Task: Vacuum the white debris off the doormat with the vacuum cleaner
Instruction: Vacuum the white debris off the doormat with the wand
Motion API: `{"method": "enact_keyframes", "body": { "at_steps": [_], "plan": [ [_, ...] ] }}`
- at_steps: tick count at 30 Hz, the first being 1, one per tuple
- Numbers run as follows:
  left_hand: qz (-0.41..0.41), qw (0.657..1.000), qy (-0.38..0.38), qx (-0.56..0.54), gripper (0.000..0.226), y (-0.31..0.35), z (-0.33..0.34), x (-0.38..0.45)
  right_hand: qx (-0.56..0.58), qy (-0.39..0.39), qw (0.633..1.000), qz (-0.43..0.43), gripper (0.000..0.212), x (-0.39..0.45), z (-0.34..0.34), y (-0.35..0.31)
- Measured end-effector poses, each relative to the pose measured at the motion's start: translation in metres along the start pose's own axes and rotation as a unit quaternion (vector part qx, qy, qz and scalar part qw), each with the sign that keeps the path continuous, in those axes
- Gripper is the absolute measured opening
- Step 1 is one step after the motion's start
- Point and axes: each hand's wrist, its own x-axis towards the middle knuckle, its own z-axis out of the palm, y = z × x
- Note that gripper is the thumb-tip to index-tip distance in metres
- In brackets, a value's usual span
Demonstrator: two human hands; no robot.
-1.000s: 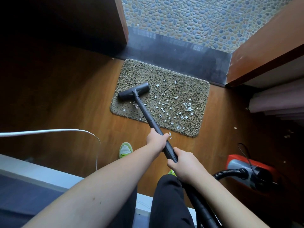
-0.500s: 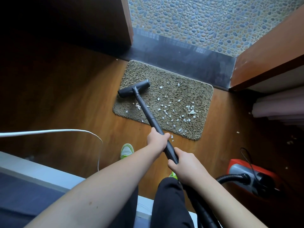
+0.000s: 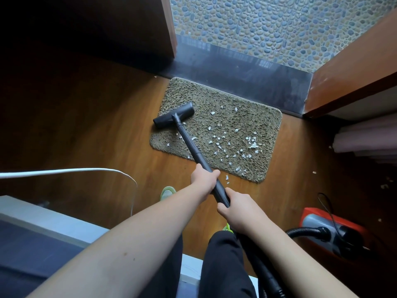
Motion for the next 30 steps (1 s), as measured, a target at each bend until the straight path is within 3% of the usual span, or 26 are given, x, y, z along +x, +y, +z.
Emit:
{"method": "enact_keyframes", "body": {
  "at_steps": [5, 10, 30],
  "plan": [
    [-0.002, 1.000, -0.013, 0.008, 0.034, -0.010, 0.010, -0.011, 0.001, -0.003, 1.000, 0.006, 0.016, -0.013, 0.004, 0.014],
    [-0.002, 0.999, -0.024, 0.027, 0.049, -0.023, 0.025, -0.021, 0.021, -0.013, 1.000, 0.017, 0.015, -0.029, 0.007, 0.029],
    [0.000, 0.995, -0.045, 0.085, 0.053, -0.057, 0.065, -0.057, 0.060, -0.002, 0.998, 0.021, 0.014, -0.076, 0.027, 0.077]
  ]
}}
